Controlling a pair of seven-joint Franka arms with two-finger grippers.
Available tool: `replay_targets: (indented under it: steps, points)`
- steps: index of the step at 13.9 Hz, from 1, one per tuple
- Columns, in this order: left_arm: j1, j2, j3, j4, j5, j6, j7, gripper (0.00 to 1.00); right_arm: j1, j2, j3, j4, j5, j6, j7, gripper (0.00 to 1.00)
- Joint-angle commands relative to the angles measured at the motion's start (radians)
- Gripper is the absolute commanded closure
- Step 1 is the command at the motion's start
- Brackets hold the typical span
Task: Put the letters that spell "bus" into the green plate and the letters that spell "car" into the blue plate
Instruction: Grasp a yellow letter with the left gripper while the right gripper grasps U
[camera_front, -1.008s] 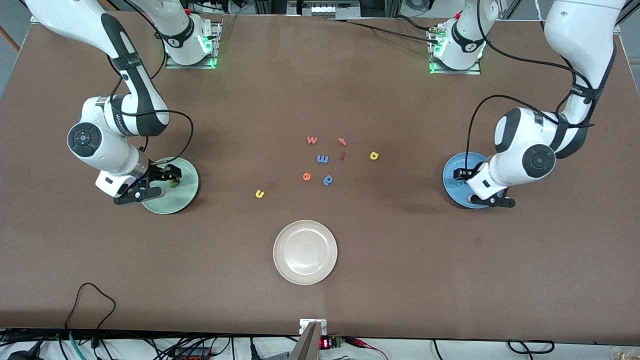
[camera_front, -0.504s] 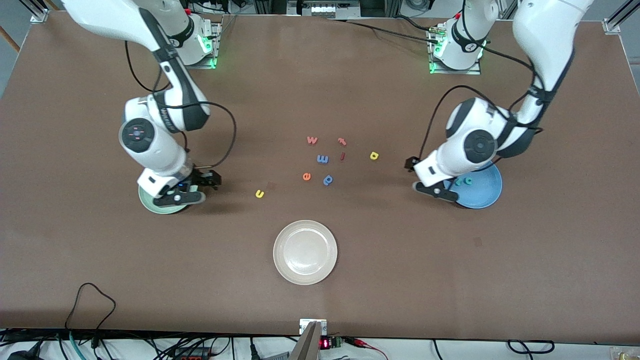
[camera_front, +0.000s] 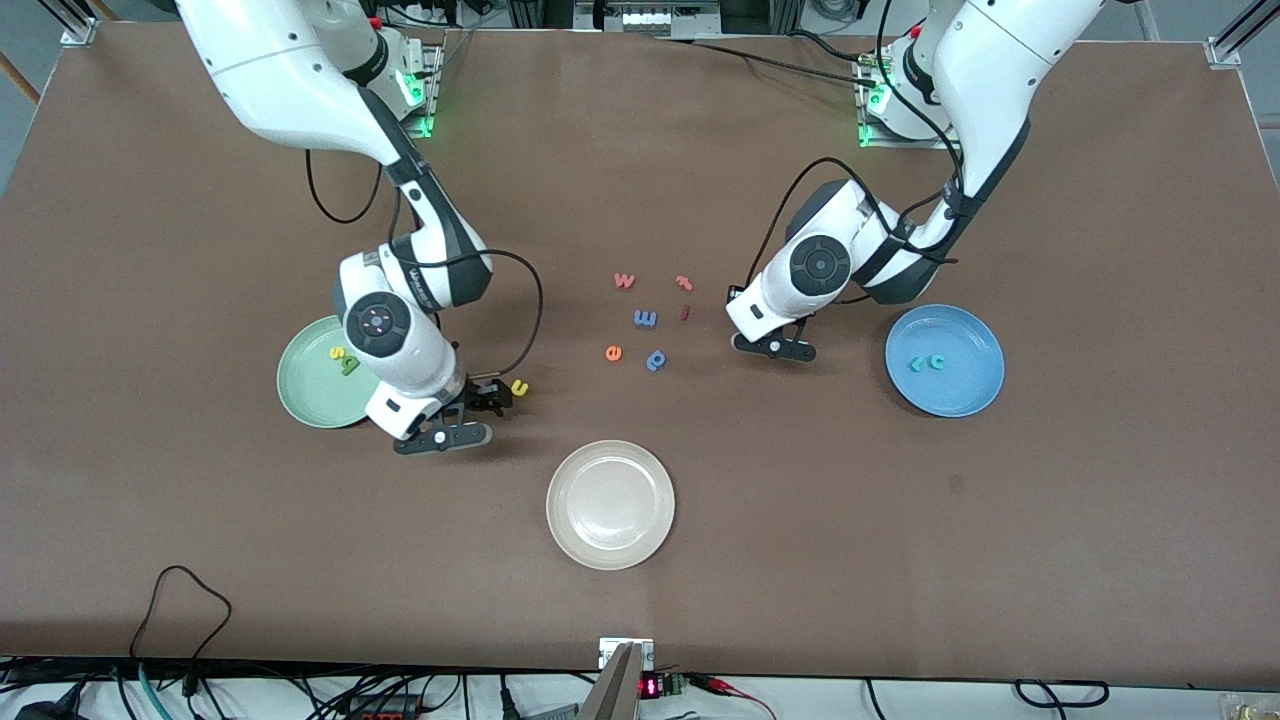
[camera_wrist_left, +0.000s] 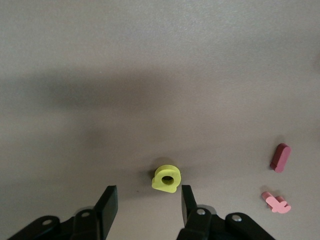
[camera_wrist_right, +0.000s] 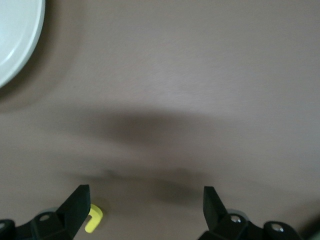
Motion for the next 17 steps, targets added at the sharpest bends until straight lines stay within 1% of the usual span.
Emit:
replay_targets:
  steps: [1, 4, 9, 11, 13, 16, 17]
  points:
    - [-0.009, 0.015, 0.002, 0.006, 0.011, 0.011, -0.049, 0.39, 0.041, 0.03, -0.005, 0.029, 0.003, -0.016, 0.0, 0.0]
    - [-0.012, 0.039, 0.002, 0.012, 0.011, 0.034, -0.082, 0.39, 0.048, 0.025, 0.019, 0.019, 0.003, -0.056, 0.0, 0.0]
    - [-0.013, 0.062, 0.003, 0.011, 0.018, 0.072, -0.093, 0.4, 0.053, 0.031, 0.022, -0.011, 0.003, -0.064, 0.015, 0.0]
    - [-0.015, 0.062, 0.003, 0.005, 0.02, 0.074, -0.093, 0.41, 0.065, 0.04, 0.027, -0.013, 0.003, -0.063, 0.02, 0.04]
    - [-0.023, 0.062, 0.003, 0.002, 0.02, 0.074, -0.093, 0.46, 0.07, 0.042, 0.027, -0.011, 0.003, -0.058, 0.021, 0.09]
    - [-0.038, 0.064, 0.006, 0.002, 0.02, 0.074, -0.112, 0.49, 0.068, 0.042, 0.027, -0.008, 0.003, -0.053, 0.021, 0.1]
    - [-0.039, 0.068, 0.006, 0.002, 0.02, 0.074, -0.113, 0.51, 0.068, 0.045, 0.027, -0.008, 0.003, -0.053, 0.02, 0.17]
